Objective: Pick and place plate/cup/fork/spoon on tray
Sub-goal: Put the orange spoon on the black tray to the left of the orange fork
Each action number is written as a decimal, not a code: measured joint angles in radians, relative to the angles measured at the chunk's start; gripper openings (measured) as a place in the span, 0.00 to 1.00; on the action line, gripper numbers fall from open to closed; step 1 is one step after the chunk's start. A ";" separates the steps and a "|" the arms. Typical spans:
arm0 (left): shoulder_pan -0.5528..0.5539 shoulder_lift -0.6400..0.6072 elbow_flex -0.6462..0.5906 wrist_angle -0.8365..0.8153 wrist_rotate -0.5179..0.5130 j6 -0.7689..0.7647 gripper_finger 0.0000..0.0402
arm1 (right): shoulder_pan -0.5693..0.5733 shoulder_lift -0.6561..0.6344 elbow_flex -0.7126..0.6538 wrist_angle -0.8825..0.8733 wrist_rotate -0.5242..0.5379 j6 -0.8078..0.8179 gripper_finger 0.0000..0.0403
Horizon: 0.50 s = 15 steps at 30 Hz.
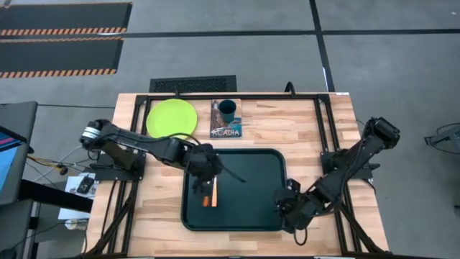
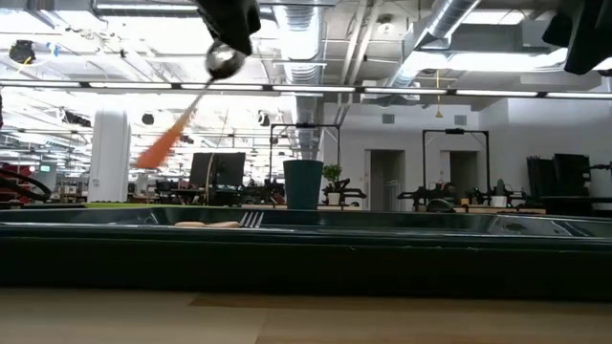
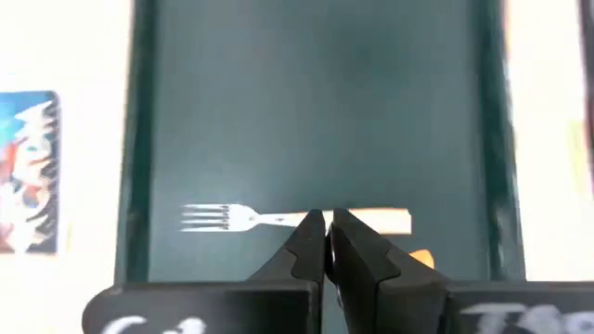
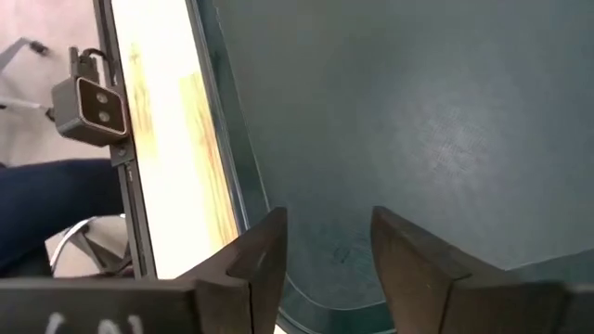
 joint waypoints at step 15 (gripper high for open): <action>0.157 -0.009 -0.323 0.213 0.249 0.134 0.00 | 0.002 0.000 -0.003 0.000 0.024 0.057 0.43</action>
